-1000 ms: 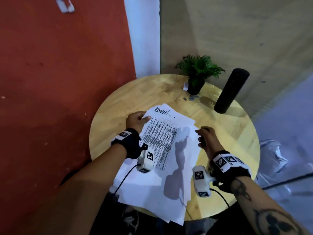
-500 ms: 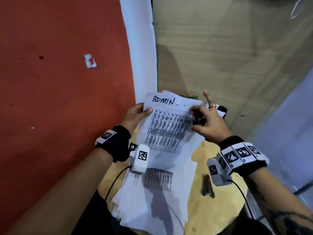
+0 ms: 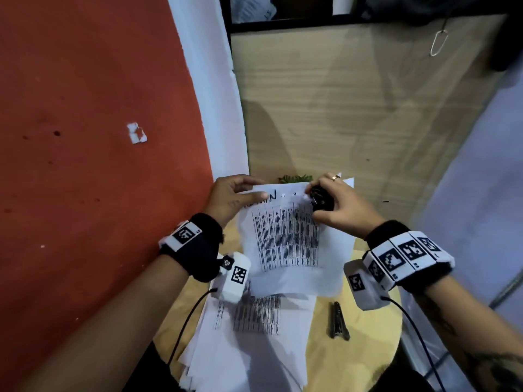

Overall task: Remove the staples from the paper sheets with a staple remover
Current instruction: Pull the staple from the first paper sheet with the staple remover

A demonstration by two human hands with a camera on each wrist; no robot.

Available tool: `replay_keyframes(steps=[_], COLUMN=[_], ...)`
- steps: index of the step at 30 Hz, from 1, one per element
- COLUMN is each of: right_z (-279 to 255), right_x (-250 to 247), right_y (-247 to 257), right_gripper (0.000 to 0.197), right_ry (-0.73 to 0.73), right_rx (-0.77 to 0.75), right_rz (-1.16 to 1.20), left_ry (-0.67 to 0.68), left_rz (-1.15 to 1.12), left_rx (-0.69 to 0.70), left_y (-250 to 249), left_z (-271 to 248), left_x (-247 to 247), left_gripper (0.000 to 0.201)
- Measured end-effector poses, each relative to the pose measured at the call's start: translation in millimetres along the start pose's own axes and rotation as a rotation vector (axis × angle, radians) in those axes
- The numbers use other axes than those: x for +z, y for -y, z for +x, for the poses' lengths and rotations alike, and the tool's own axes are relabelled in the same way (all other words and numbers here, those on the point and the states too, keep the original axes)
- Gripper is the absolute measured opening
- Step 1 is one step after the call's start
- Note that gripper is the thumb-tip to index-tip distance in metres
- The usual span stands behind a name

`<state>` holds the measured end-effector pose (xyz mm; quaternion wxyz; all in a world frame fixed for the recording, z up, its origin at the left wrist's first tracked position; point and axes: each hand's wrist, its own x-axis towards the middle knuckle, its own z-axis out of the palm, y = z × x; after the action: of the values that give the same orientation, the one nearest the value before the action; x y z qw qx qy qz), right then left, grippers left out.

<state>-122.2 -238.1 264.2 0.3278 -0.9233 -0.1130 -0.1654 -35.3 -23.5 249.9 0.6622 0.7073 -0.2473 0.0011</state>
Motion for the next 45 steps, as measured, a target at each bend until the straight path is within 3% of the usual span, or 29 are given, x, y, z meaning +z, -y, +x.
replay_keyframes(steps=[11,15,20,25,29,30,33,34,37,39,41,43,45], right_z=[-22,-19,-15,-7,-8,-9,-14,-15,-16,-15,-15,-15,-16], right_x=[-14,-20,-23,-15,-14,-15,-15,-15,-13,-10,-7,-4,3], right_y=[29,31,33,36,32,30,29,29,24,19,13,12,17], right_gripper=[0.039,0.040,0.052,0.039,0.041,0.043,0.051,0.053,0.054,0.050,0.050,0.062,0.082], right_ry=[-0.039,-0.035,0.003,-0.006,0.013,0.022,0.033,0.029,0.023,-0.023,-0.172,-0.345,-0.415], right_rx=[-0.045,-0.086,-0.114,-0.089,-0.078,-0.079,-0.082,-0.082,-0.063,-0.054,-0.056,-0.065,-0.056], right_rz=[0.395,0.283,0.052,0.162,0.194,0.171,0.090,0.090,0.080,0.093,0.142,0.185,0.135], left_ry=[0.094,0.003,0.016,0.084,0.047,0.058,0.087,0.103,0.101,0.079,0.041,0.023,-0.004], left_rz=[0.048,-0.037,-0.056,-0.036,0.013,0.032,0.174,0.234,0.293,0.297,0.283,0.237,0.177], left_rx=[0.056,0.094,0.114,0.047,0.026,0.023,0.028,0.039,0.069,0.098,0.114,0.108,0.099], left_y=[-33,-37,-34,-23,-19,-15,-3,5,13,11,6,1,2], left_z=[-24,-21,-18,-17,-20,-18,-11,-7,-4,-6,-10,-13,-13], left_x=[-7,-10,-14,-16,-10,-11,-13,-15,-14,-12,-11,-8,-6], left_gripper=[0.020,0.016,0.016,0.035,0.010,0.015,0.074,0.083,0.079,0.076,0.075,0.072,0.052])
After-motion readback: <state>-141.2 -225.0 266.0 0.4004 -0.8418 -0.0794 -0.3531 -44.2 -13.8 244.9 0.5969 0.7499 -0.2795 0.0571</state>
